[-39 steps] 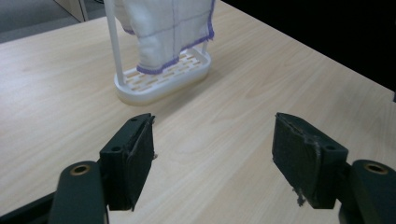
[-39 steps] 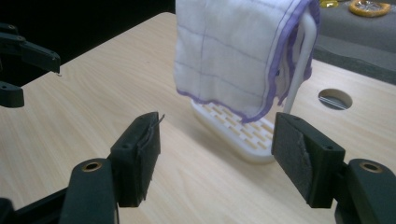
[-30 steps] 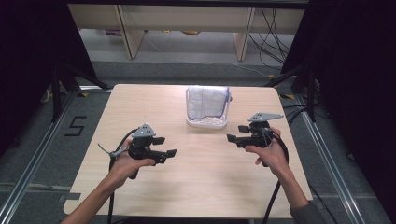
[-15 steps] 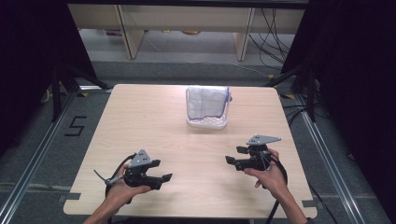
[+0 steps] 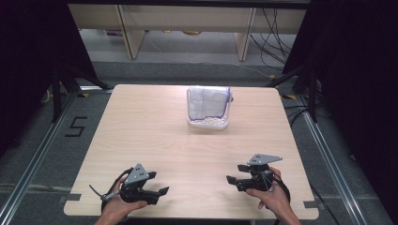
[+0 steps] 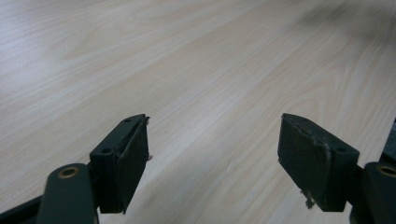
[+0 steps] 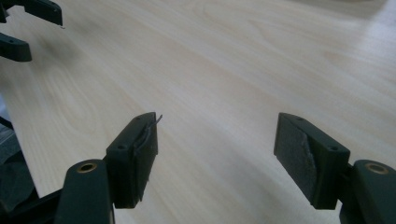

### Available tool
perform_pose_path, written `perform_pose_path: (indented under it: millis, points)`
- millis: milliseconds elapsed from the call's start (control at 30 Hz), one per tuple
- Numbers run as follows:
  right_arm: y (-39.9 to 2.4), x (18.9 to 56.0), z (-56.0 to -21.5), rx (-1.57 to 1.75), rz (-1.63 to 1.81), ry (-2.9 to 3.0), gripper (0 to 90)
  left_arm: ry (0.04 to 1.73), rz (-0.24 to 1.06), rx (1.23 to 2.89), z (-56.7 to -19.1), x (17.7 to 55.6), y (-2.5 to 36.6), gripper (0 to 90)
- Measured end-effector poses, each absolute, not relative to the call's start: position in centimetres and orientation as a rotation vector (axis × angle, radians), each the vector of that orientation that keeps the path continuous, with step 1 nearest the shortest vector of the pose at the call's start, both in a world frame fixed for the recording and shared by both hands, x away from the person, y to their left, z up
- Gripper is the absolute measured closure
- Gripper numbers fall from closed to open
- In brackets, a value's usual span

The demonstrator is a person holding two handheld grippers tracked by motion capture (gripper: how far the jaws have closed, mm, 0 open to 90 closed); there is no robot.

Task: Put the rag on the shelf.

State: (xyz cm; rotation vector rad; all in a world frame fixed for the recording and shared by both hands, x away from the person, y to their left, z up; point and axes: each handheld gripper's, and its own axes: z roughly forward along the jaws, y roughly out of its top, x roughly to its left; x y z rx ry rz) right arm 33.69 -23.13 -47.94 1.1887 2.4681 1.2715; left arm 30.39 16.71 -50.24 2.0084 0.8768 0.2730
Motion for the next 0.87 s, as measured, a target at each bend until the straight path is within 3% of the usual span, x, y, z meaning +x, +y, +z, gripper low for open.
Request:
perform_pose_path:
  millis: [867]
  points:
    - [-23.0,32.4,-49.2,1.173,1.143,2.507,27.5,0.881,0.28,2.027,-50.8,30.1,16.5,22.5]
